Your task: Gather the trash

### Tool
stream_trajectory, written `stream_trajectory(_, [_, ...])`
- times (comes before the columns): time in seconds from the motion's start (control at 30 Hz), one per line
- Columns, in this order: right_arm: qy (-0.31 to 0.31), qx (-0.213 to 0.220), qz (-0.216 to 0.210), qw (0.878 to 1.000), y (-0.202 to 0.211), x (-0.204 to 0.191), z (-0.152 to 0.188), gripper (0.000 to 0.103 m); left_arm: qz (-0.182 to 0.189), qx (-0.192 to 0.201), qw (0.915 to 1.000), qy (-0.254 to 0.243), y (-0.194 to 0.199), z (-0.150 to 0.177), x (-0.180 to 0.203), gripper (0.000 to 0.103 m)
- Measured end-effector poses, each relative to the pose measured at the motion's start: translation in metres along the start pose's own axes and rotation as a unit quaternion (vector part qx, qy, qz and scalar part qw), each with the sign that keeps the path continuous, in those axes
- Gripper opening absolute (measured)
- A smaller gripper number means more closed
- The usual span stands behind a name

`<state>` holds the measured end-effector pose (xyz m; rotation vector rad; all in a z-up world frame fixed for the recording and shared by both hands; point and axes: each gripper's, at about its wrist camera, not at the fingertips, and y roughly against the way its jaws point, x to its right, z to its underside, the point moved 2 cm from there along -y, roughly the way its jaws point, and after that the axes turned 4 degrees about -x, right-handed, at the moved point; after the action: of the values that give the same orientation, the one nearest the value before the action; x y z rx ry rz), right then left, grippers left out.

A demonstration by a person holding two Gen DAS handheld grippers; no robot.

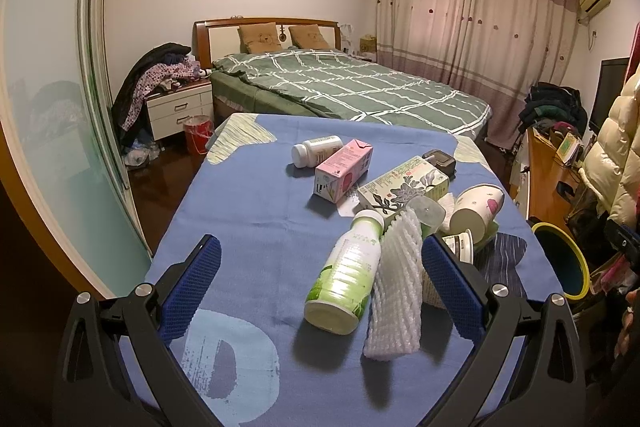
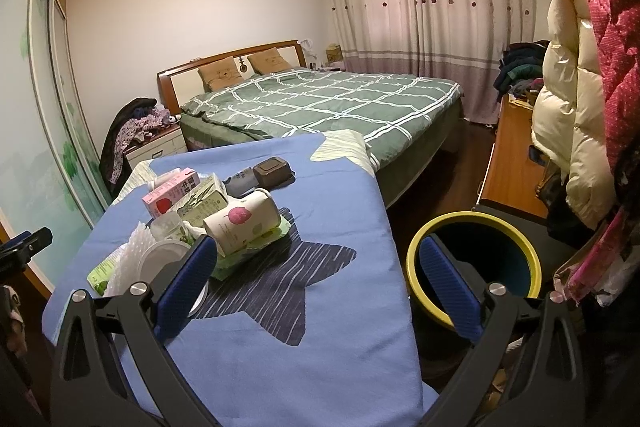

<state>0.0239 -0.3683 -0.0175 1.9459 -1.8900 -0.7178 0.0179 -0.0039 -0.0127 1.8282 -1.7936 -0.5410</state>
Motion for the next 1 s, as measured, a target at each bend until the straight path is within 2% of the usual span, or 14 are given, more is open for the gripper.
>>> stream_trajectory(1.0, [0.0,-0.003,0.001,1.0,-0.0041,-0.0028,0.0005,0.097,0.002,-0.005,1.0,-0.001,-0.0054,0.0056,0.0018,0.099])
